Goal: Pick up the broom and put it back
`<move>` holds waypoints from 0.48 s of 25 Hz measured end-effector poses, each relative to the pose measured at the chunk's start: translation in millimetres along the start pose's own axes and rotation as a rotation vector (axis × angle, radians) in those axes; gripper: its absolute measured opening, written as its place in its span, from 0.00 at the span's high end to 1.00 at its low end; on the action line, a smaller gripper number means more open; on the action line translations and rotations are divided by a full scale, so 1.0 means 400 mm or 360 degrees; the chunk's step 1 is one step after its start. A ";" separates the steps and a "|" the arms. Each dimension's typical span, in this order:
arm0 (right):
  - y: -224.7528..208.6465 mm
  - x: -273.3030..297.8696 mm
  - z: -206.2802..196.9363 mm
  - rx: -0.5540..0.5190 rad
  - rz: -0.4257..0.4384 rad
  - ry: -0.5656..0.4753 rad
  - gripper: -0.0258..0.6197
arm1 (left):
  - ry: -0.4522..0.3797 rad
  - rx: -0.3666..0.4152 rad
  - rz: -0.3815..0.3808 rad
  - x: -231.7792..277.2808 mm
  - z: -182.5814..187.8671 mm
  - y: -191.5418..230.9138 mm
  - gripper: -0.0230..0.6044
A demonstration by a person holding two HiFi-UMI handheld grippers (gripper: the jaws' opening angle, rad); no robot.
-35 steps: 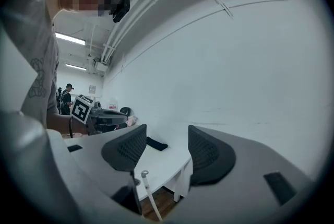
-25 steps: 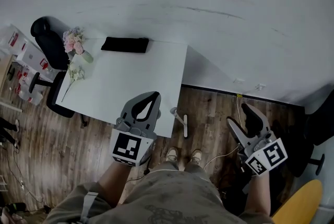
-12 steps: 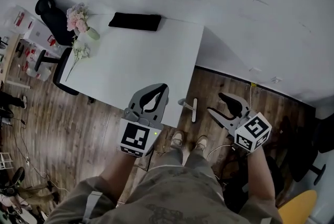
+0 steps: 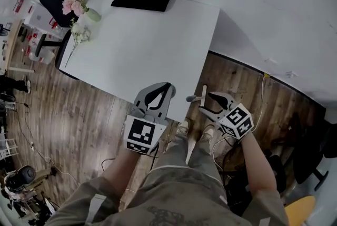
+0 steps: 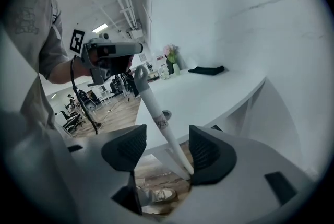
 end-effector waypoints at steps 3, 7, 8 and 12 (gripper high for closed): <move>-0.025 0.052 -0.054 -0.0030 0.0008 0.0100 0.56 | 0.0055 -0.0034 0.0010 0.010 -0.040 0.007 0.94; -0.055 0.117 -0.115 -0.0046 0.0055 0.0191 0.56 | 0.0119 -0.0047 0.0014 0.017 -0.090 0.006 0.94; -0.061 0.134 -0.129 -0.0043 0.0069 0.0206 0.56 | 0.0133 -0.0052 0.0017 0.017 -0.102 0.006 0.94; -0.080 0.189 -0.170 -0.0092 0.0098 0.0279 0.56 | 0.0178 -0.0071 0.0027 0.021 -0.139 0.006 0.94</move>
Point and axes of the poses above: the fingertips, and each gripper's own axes: x forward along the fingers, y to its left, z out of its top, the point moved 5 cm from there along -x, backward along the fingers, and after that the axes turned 10 degrees about z, right-handed, at the moved point
